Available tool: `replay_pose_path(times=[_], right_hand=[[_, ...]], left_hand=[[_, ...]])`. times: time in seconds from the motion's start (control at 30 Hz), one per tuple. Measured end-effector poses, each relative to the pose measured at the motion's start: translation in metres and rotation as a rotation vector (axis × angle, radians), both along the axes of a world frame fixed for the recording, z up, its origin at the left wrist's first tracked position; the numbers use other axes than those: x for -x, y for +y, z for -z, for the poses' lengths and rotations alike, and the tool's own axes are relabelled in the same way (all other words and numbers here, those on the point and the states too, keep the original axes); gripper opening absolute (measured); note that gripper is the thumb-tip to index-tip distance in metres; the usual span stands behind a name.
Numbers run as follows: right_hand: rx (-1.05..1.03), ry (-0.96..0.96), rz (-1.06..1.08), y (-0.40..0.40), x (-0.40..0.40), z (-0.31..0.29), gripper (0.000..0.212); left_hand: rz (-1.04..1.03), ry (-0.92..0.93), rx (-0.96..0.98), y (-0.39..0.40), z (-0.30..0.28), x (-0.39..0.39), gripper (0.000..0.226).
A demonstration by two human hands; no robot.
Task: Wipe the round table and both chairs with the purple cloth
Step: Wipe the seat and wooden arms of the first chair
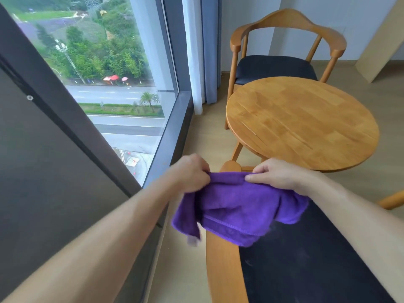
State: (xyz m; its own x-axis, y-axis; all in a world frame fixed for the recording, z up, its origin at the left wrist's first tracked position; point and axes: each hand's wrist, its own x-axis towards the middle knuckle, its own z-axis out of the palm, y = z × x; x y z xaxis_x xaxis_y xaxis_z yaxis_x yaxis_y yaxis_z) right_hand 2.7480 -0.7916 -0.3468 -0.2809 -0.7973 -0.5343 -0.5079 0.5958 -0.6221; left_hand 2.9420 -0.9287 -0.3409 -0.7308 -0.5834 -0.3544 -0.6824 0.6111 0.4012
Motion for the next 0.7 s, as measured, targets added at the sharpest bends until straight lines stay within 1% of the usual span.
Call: replay_pose_path(times=[0.07, 0.1, 0.13, 0.17, 0.2, 0.23, 0.27, 0.3, 0.33, 0.37, 0.4, 0.43, 0.47, 0.5, 0.53, 0.57, 0.63, 0.7], right_hand=[[0.072, 0.216, 0.001, -0.015, 0.008, 0.009, 0.032], [0.094, 0.345, -0.014, -0.022, 0.009, 0.018, 0.027], [0.099, 0.435, -0.033, -0.028, 0.007, 0.029, 0.024], [0.099, 0.473, -0.037, -0.032, 0.003, 0.041, 0.023], [0.1, 0.465, -0.018, -0.034, -0.002, 0.053, 0.023], [0.112, 0.415, 0.039, -0.034, -0.008, 0.064, 0.025], [0.133, 0.328, 0.138, -0.033, -0.013, 0.074, 0.028], [0.156, 0.212, 0.265, -0.031, -0.017, 0.083, 0.033], [0.174, 0.077, 0.391, -0.029, -0.022, 0.089, 0.036], [0.185, -0.073, 0.5, -0.029, -0.027, 0.093, 0.041], [0.196, -0.208, 0.574, -0.03, -0.032, 0.093, 0.049], [0.206, -0.293, 0.609, -0.032, -0.036, 0.091, 0.061], [0.214, -0.336, 0.624, -0.036, -0.04, 0.089, 0.076], [0.217, -0.357, 0.637, -0.04, -0.043, 0.088, 0.089], [0.219, -0.369, 0.662, -0.045, -0.047, 0.088, 0.097], [0.22, -0.386, 0.705, -0.048, -0.052, 0.09, 0.098], [0.231, -0.426, 0.806, -0.051, -0.06, 0.094, 0.089], [0.231, -0.411, 0.831, -0.05, -0.065, 0.094, 0.077]], left_hand=[[-0.045, -0.026, 0.004, -0.026, 0.008, 0.012, 0.013], [-0.068, -0.01, 0.048, -0.036, 0.018, 0.018, 0.012], [-0.084, -0.002, 0.105, -0.04, 0.03, 0.021, 0.016], [-0.097, -0.016, 0.143, -0.038, 0.042, 0.024, 0.024], [-0.117, -0.009, 0.135, -0.03, 0.052, 0.025, 0.03], [-0.157, 0.022, 0.101, -0.02, 0.061, 0.026, 0.033], [-0.209, 0.065, 0.078, -0.011, 0.069, 0.027, 0.032], [-0.269, 0.115, 0.057, -0.003, 0.075, 0.028, 0.03], [-0.338, 0.18, -0.006, 0.002, 0.081, 0.028, 0.031], [-0.418, 0.26, -0.134, 0.006, 0.083, 0.029, 0.038], [-0.498, 0.342, -0.321, 0.009, 0.083, 0.031, 0.046], [-0.565, 0.393, -0.501, 0.012, 0.08, 0.034, 0.053], [-0.601, 0.416, -0.597, 0.014, 0.078, 0.038, 0.058], [-0.591, 0.418, -0.606, 0.015, 0.075, 0.043, 0.06], [-0.563, 0.403, -0.574, 0.016, 0.074, 0.046, 0.06], [-0.54, 0.389, -0.528, 0.017, 0.073, 0.048, 0.059], [-0.525, 0.368, -0.491, 0.019, 0.073, 0.049, 0.059], [-0.523, 0.35, -0.481, 0.021, 0.075, 0.046, 0.062]])
